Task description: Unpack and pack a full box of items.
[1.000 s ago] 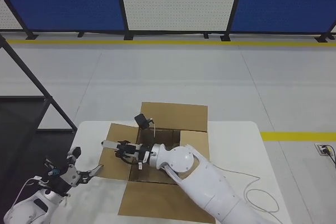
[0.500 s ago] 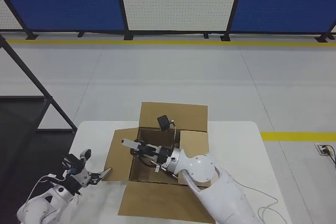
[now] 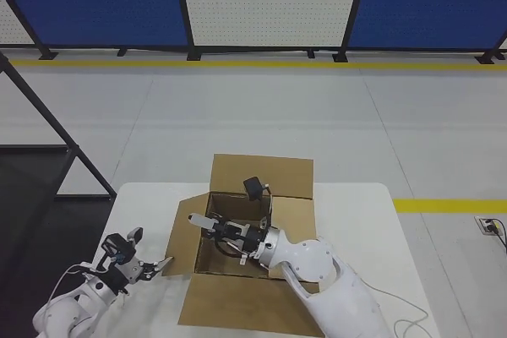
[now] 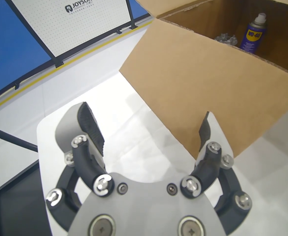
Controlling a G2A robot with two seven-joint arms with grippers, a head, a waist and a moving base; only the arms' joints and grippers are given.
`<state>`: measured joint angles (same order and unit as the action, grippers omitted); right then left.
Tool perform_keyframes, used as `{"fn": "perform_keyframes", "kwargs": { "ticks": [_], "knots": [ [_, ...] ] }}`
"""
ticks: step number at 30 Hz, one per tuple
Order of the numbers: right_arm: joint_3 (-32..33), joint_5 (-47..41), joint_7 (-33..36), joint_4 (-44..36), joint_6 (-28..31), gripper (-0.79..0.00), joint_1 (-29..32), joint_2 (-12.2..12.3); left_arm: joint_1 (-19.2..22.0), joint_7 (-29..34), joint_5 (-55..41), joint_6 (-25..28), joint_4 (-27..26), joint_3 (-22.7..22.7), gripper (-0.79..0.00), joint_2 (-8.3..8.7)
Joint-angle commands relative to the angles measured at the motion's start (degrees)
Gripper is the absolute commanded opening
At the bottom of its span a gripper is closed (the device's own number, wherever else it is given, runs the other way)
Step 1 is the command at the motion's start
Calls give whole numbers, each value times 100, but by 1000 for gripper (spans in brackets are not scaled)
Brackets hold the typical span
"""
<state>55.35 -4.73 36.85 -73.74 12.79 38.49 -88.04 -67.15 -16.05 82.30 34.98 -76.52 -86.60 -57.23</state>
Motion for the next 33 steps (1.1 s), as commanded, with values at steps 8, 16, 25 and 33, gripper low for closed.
{"fn": "perform_keyframes", "kwargs": {
  "ticks": [8,16,25,33],
  "knots": [
    [27,8,15,-4,-19,0,10,0,30,-116,15,-109,7,-92,0,20],
    [40,-24,46,42,-10,0,-1,-5,-37,-189,-92,-147,-97,-270,0,48],
    [33,-51,119,103,-66,0,-59,-15,-156,-270,-472,-14,-379,-501,0,74],
    [-84,-108,247,246,-207,0,-185,-56,-353,-297,-703,-15,-786,-750,0,100]
  ]
}}
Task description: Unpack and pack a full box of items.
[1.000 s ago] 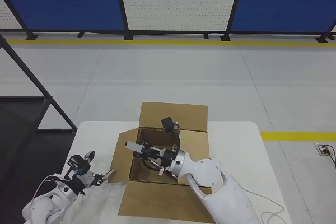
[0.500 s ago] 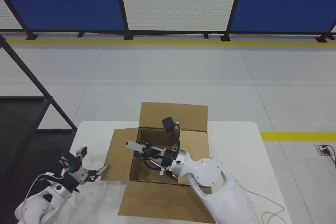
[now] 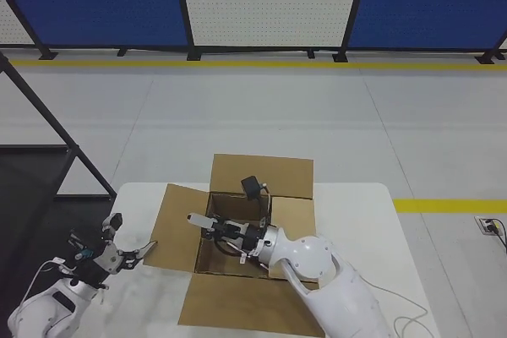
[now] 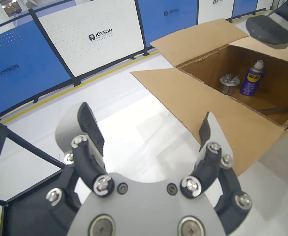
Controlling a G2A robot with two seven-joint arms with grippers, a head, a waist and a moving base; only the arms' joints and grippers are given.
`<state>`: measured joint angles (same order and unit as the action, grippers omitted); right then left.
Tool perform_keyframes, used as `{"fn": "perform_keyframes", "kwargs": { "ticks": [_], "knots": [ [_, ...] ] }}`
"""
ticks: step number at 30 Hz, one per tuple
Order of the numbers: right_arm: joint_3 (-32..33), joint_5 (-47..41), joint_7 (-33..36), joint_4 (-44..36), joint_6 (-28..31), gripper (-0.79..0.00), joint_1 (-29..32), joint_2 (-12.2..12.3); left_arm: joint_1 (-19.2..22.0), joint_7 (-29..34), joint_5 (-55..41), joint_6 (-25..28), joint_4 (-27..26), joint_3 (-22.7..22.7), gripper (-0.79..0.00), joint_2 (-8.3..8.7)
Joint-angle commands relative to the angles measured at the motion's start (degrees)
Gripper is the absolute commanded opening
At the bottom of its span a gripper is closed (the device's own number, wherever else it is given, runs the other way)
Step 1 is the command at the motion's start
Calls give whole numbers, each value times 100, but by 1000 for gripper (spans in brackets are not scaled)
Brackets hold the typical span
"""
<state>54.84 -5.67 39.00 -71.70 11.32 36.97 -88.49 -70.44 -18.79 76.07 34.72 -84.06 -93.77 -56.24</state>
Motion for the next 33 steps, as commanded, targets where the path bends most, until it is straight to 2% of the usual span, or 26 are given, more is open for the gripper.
{"fn": "perform_keyframes", "kwargs": {
  "ticks": [1,10,21,33],
  "knots": [
    [-82,-29,52,95,-130,0,-83,-27,-43,-41,-167,30,-61,-71,0,2],
    [-779,-447,101,1113,-459,0,-833,-369,-143,65,-1245,162,-158,-521,0,12],
    [-1528,-733,-182,2489,-492,0,-1709,-958,-275,36,-1618,71,-126,-763,0,9],
    [-1880,-724,16,3480,-860,0,-2210,-1408,-273,121,-1943,89,-85,-891,0,2]
  ]
}}
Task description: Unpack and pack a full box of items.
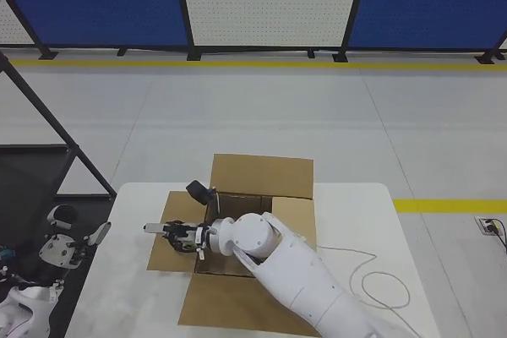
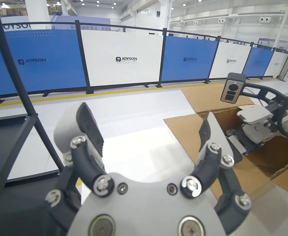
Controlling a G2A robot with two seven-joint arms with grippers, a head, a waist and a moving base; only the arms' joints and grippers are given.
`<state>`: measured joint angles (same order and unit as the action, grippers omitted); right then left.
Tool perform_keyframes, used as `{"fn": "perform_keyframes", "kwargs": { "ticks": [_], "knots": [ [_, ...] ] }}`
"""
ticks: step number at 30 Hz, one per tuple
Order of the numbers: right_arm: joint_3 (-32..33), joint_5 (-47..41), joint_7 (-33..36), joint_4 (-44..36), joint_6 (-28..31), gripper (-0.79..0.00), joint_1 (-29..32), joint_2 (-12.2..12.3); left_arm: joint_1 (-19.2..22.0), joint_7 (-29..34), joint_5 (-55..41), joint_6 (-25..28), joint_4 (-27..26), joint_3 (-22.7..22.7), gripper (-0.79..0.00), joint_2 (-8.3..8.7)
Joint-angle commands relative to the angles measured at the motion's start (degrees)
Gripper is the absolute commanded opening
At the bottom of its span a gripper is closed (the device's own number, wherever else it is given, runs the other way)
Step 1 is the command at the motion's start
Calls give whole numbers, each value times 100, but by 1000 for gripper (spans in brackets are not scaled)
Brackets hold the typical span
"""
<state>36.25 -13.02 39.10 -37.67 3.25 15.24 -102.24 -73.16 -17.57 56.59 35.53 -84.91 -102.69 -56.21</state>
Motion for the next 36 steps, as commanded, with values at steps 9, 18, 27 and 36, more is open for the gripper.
{"fn": "perform_keyframes", "kwargs": {
  "ticks": [9,18,27,36],
  "knots": [
    [-159,110,41,555,-314,0,-287,-318,21,-28,1,74,17,-1,0,-5],
    [-121,104,24,924,-358,0,-411,-513,47,-21,-8,112,97,-27,0,-6],
    [185,-76,260,1031,454,0,-410,-509,41,-27,-26,132,78,-7,0,-16],
    [600,-66,496,737,1222,0,-239,-299,58,-52,128,180,29,129,0,-30]
  ]
}}
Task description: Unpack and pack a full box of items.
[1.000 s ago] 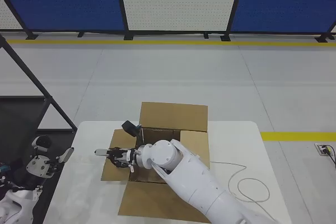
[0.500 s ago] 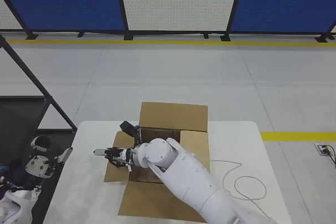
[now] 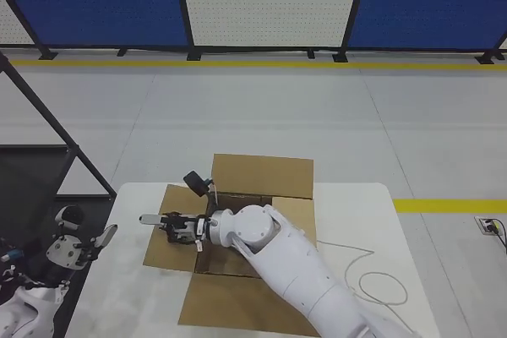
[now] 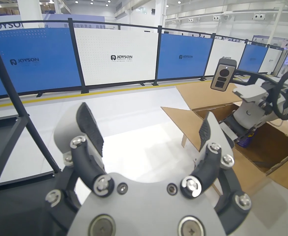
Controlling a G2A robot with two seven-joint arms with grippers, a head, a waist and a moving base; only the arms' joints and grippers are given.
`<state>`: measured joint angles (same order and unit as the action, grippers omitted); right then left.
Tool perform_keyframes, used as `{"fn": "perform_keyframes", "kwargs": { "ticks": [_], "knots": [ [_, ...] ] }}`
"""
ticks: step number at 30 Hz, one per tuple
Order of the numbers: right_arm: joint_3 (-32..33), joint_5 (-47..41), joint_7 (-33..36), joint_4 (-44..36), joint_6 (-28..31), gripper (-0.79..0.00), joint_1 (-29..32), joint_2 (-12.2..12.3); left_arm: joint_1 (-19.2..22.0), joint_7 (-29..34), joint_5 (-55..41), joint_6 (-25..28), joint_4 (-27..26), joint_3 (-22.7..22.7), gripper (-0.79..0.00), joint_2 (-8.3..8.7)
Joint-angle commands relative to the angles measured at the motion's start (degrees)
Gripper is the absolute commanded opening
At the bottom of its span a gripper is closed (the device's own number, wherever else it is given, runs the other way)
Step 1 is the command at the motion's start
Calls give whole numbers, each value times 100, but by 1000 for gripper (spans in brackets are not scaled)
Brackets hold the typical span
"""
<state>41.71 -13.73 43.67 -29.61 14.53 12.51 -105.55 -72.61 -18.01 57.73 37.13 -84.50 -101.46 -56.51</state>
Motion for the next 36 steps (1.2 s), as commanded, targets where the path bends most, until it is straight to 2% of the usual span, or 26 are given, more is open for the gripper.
{"fn": "perform_keyframes", "kwargs": {
  "ticks": [1,10,18,28,34,36],
  "knots": [
    [99,40,53,-120,147,0,67,66,5,-19,28,35,-20,8,0,0],
    [616,444,57,-1079,419,0,544,433,13,-238,175,357,-127,16,0,9],
    [1302,974,25,-2390,173,0,1309,839,28,-355,114,608,-269,-33,0,19],
    [2610,1656,77,-4977,-34,0,3053,1381,310,-131,715,955,-1038,54,0,71],
    [3318,1754,-2,-6258,-6,0,4171,1590,659,33,1563,1045,-1557,412,0,96],
    [3532,1724,-50,-6573,63,0,4511,1644,812,21,2132,969,-1766,599,0,105]
  ]
}}
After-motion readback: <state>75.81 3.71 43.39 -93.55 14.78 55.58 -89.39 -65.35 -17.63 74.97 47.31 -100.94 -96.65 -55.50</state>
